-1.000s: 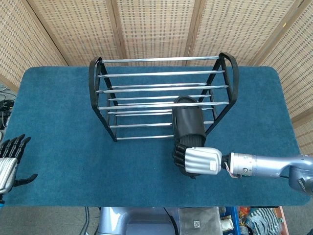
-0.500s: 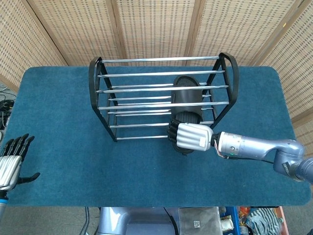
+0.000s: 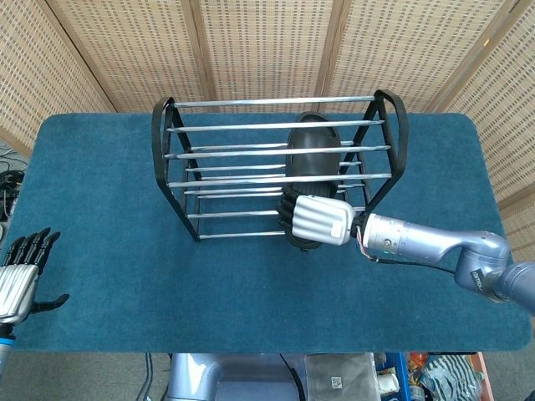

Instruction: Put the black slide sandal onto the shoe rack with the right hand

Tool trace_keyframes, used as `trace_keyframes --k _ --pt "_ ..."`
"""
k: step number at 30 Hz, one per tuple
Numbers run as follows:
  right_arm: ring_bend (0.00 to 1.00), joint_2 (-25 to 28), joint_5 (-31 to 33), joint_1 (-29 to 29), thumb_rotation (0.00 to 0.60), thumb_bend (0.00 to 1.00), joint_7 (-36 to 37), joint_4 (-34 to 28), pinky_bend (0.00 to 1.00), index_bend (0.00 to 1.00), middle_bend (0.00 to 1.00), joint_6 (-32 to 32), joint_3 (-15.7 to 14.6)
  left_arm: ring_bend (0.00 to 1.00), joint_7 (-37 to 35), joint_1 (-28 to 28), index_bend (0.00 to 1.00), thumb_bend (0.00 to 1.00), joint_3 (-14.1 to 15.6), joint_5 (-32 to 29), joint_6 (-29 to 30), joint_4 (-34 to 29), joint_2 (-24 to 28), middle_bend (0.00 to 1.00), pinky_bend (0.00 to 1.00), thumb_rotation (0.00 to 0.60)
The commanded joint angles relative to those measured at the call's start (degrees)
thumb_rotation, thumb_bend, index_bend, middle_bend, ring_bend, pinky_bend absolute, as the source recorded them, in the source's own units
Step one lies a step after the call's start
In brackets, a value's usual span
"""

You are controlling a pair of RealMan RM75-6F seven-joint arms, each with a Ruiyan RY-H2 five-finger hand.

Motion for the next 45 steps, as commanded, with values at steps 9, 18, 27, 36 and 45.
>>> trace_keyframes --k 9,18,27,36,45 --pt "0.26 -1.1 3.8 -0.1 0.600 0.73 -2.4 0.1 0.43 0.47 0.29 -3.2 0.6 0.00 0.0 0.0 0.00 0.14 0.2 0.2 0.1 0.0 0.0 0.00 0.00 0.600" --pt "0.08 -1.3 7.7 -1.4 0.600 0.64 -8.9 -0.9 0.16 0.29 0.09 -5.5 2.4 0.00 -0.1 -0.1 0.00 0.14 0.3 0.2 0.1 -0.1 0.0 0.00 0.00 0.600" --pt "0.01 -0.4 10.4 -2.6 0.600 0.28 -14.3 -4.2 0.07 0.19 0.01 -7.6 3.2 0.00 -0.2 -0.1 0.00 0.14 0.4 0.3 0.3 -0.1 0.1 0.00 0.00 0.600" --pt "0.00 0.2 10.5 -3.2 0.600 0.27 -16.0 -6.3 0.07 0.19 0.00 -7.2 3.2 0.00 -0.2 0.1 0.00 0.14 0.5 0.7 0.8 -0.2 0.1 0.00 0.00 0.600" --pt "0.00 0.2 13.9 -4.8 0.600 0.00 -22.4 -8.9 0.00 0.00 0.00 -9.2 4.5 0.00 0.0 0.2 0.00 0.14 0.7 1.1 1.1 -0.4 0.1 0.00 0.00 0.600"
